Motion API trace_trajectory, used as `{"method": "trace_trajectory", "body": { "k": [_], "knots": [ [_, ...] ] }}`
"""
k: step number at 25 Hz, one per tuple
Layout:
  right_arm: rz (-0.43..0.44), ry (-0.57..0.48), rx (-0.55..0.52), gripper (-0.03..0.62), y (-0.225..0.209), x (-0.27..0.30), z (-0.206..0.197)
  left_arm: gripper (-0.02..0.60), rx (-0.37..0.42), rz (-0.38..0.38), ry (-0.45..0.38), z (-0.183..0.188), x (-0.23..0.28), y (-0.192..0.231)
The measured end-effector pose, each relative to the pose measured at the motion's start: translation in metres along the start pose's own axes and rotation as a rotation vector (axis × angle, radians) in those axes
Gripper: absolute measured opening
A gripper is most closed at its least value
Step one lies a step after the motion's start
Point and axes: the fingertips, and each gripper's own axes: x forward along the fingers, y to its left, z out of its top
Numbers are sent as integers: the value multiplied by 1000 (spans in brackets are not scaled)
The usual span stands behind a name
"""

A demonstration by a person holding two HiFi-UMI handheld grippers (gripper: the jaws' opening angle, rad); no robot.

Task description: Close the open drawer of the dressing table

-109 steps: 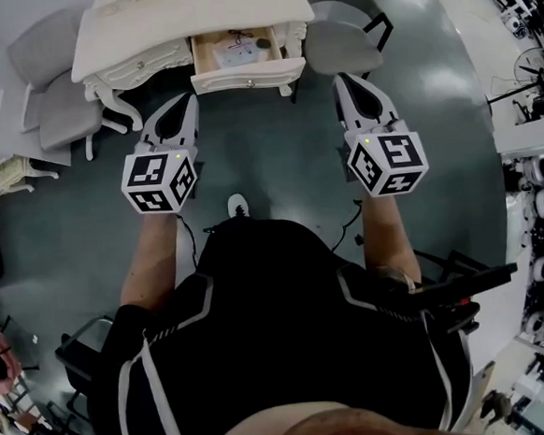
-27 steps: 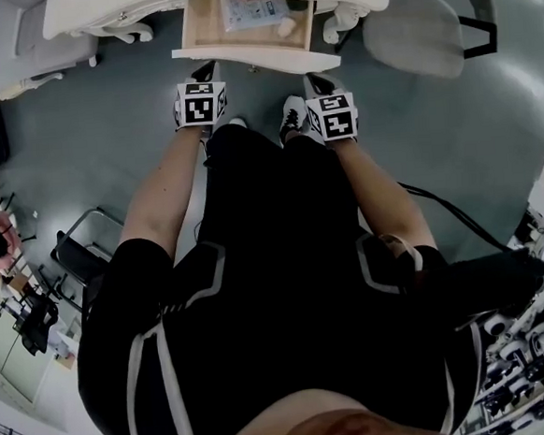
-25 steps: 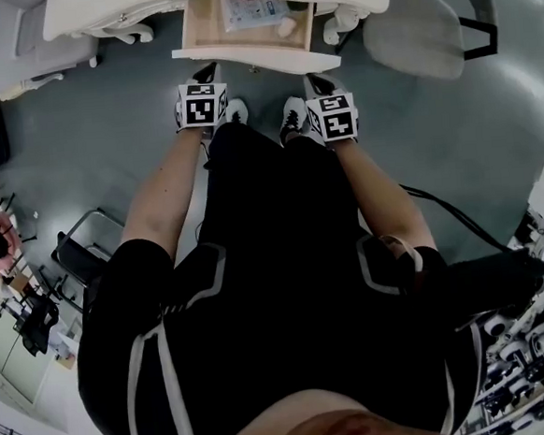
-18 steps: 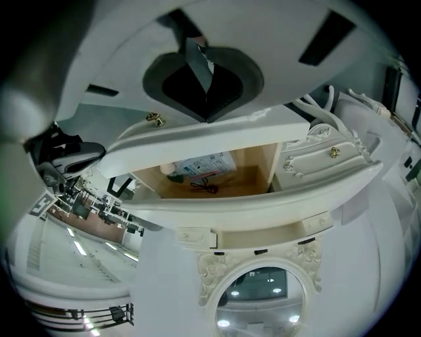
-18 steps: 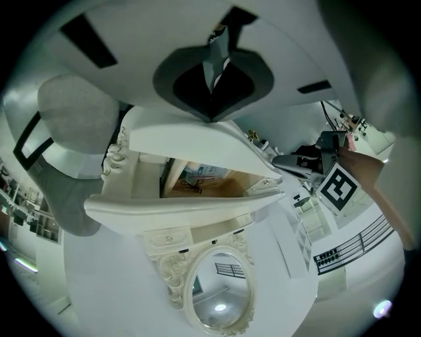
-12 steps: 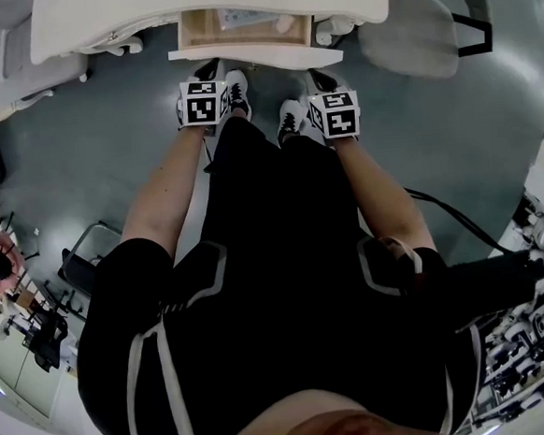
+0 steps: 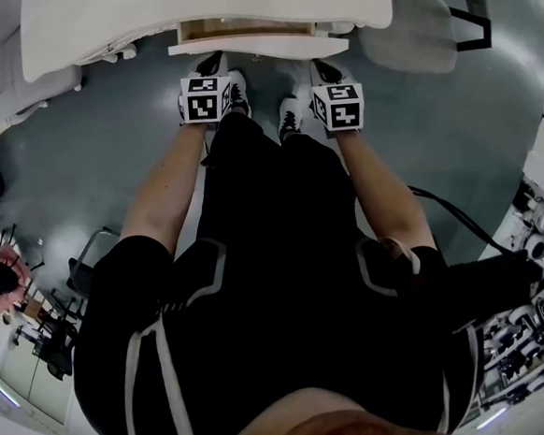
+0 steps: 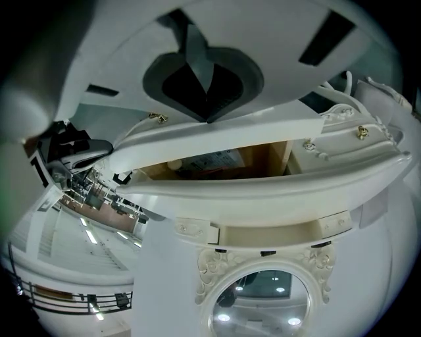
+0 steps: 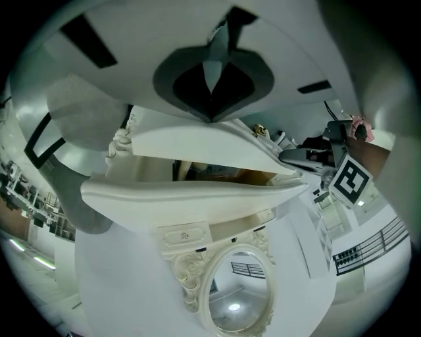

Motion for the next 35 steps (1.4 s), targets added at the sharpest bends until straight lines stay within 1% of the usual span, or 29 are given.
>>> {"method": "trace_trajectory", "body": {
  "k": [3,8,12,14,16,19,23,28,35],
  "knots": [
    [-4,-1,7,5,0,5,6,5,-2,-8,-15,7,6,4],
    [-25,13,25,5,-3,8,7,5,45,-11,-30,20,17,10],
    [-36,15,43,5,-8,7,11,5,51,-18,-29,25,26,15],
    [-40,12,50,5,-10,7,14,5,42,-7,-6,23,33,20],
    [-44,6,54,5,-13,5,17,5,16,14,4,22,39,27],
    [-50,-1,64,5,-17,0,19,5,-9,35,-8,24,43,34],
    [-61,-1,69,5,-23,-4,17,5,0,46,-30,28,48,38],
    [-81,3,69,5,-30,-13,16,5,-9,44,-56,36,53,40],
    [-101,-2,73,5,-37,-22,17,5,57,70,-95,47,63,47]
  ]
}}
